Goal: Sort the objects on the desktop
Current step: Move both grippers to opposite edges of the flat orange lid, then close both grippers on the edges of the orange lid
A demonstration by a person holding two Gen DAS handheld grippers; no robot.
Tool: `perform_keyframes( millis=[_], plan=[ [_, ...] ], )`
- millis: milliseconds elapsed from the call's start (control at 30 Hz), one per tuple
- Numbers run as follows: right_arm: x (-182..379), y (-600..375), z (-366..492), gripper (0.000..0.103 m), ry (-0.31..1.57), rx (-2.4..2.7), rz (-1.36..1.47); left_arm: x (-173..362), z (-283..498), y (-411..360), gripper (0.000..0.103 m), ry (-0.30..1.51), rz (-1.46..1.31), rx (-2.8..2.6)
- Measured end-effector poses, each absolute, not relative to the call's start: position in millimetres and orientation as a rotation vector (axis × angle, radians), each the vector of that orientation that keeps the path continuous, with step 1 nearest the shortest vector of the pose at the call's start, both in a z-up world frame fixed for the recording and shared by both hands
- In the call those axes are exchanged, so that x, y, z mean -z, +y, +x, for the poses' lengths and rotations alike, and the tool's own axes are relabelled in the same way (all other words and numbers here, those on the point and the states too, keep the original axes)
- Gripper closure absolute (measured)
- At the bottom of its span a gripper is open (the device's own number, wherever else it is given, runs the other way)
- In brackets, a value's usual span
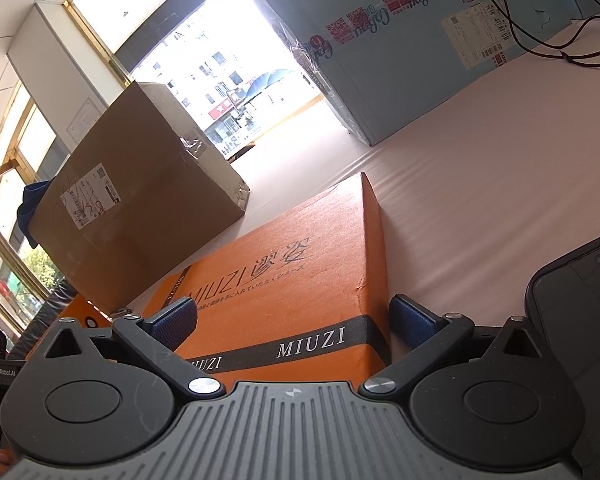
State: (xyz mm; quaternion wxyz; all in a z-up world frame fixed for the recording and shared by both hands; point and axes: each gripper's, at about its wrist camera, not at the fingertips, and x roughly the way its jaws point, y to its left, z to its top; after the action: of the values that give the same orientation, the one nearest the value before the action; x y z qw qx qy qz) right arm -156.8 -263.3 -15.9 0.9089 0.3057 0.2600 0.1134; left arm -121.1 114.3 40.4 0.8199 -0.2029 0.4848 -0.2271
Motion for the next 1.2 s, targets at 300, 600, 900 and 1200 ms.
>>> perform_keyframes(
  millis=[300, 600, 900, 1200],
  plan=[
    [16, -264, -155, 0.000, 0.542, -0.239, 0.630, -34, -121, 124, 0.000, 1.080, -0.731, 0.651],
    [16, -266, -156, 0.000, 0.538, -0.253, 0.641, -48, -136, 102, 0.000, 0.941, -0.651, 0.467],
    [16, -270, -157, 0.000, 0.532, -0.275, 0.672, -52, -155, 102, 0.012, 0.792, -0.650, 0.379],
    [14, -269, -162, 0.000, 0.549, -0.307, 0.662, -69, -228, 105, 0.047, 0.644, -0.579, 0.369]
  ],
)
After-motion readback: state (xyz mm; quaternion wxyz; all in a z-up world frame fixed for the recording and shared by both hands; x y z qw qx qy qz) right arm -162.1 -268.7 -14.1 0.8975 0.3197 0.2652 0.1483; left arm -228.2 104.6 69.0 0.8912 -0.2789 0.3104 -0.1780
